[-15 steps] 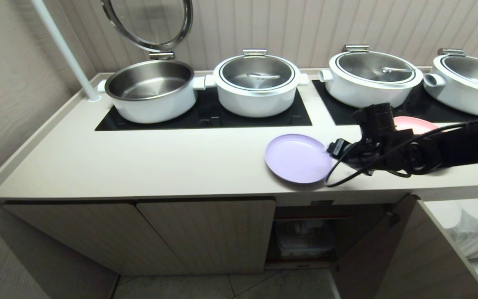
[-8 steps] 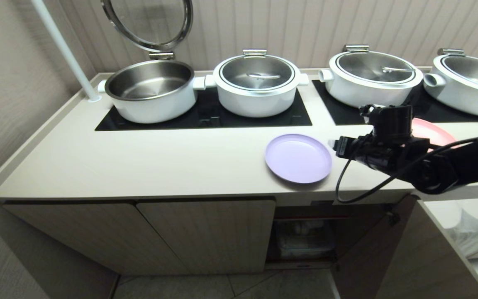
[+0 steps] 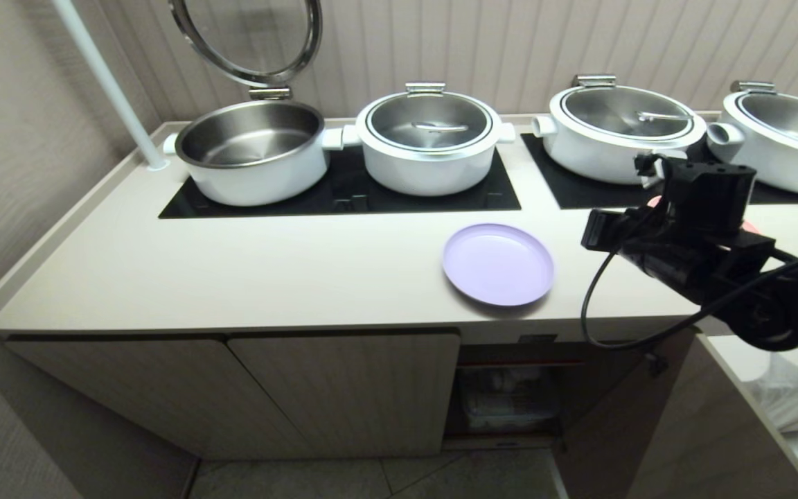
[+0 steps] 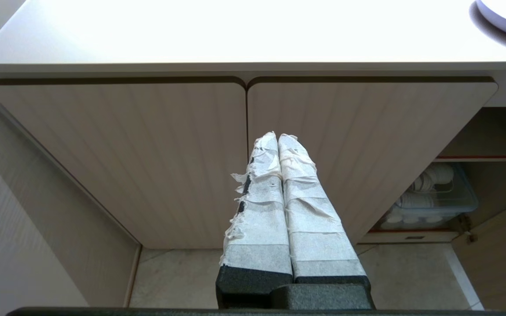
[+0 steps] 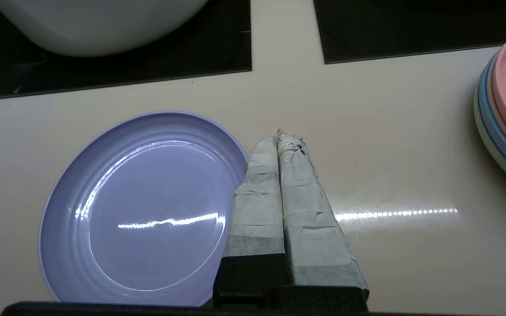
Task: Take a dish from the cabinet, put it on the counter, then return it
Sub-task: Pick up the plate from the table
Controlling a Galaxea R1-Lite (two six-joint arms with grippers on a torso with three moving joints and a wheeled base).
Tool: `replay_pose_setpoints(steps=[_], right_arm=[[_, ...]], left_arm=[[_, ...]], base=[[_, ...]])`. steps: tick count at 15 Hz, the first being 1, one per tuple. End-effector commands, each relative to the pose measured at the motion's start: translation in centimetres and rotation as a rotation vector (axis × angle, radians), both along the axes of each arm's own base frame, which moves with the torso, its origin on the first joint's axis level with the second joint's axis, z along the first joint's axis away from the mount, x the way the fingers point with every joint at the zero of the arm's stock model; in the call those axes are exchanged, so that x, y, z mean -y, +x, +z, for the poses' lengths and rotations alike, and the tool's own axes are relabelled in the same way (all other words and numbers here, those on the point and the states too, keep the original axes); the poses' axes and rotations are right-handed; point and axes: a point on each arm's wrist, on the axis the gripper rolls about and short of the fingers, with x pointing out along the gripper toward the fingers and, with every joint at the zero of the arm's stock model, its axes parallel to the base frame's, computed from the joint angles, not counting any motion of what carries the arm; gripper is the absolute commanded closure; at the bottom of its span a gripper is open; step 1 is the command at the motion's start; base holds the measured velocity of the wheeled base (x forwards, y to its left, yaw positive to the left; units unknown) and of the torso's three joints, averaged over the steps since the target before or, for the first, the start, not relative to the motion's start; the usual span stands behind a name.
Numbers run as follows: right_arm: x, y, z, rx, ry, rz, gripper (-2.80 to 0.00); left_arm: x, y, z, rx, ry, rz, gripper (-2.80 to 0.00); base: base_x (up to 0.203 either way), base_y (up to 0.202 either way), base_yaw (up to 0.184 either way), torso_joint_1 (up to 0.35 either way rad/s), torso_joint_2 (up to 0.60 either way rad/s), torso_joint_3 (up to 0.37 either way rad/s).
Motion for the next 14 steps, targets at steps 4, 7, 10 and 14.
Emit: replay_pose_setpoints(steps=[4, 7, 10, 14], right_arm=[[1.6, -4.6, 2.1, 0.089, -0.029, -0.023, 0.00], [3.0, -9.0, 2.1, 0.150, -0.065, -0.036, 0.00], [4.4, -14.7, 2.1, 0.191, -0.080, -0.032, 0.00], [6.4, -22.4, -1.2, 0.156, -0.098, -0.026, 0.00]], left_arm=[[0.0, 0.0, 0.0, 0.001, -0.001, 0.000, 0.00], [0.0, 0.0, 0.0, 0.001, -0.001, 0.000, 0.00], [0.0, 0.0, 0.0, 0.001, -0.001, 0.000, 0.00], [0.0, 0.0, 0.0, 0.001, -0.001, 0.000, 0.00]], base=[[0.000, 0.000, 0.000, 0.000, 0.00, 0.000], [0.000, 0.000, 0.000, 0.000, 0.00, 0.000], [0.000, 0.000, 0.000, 0.000, 0.00, 0.000], [0.000, 0.000, 0.000, 0.000, 0.00, 0.000]])
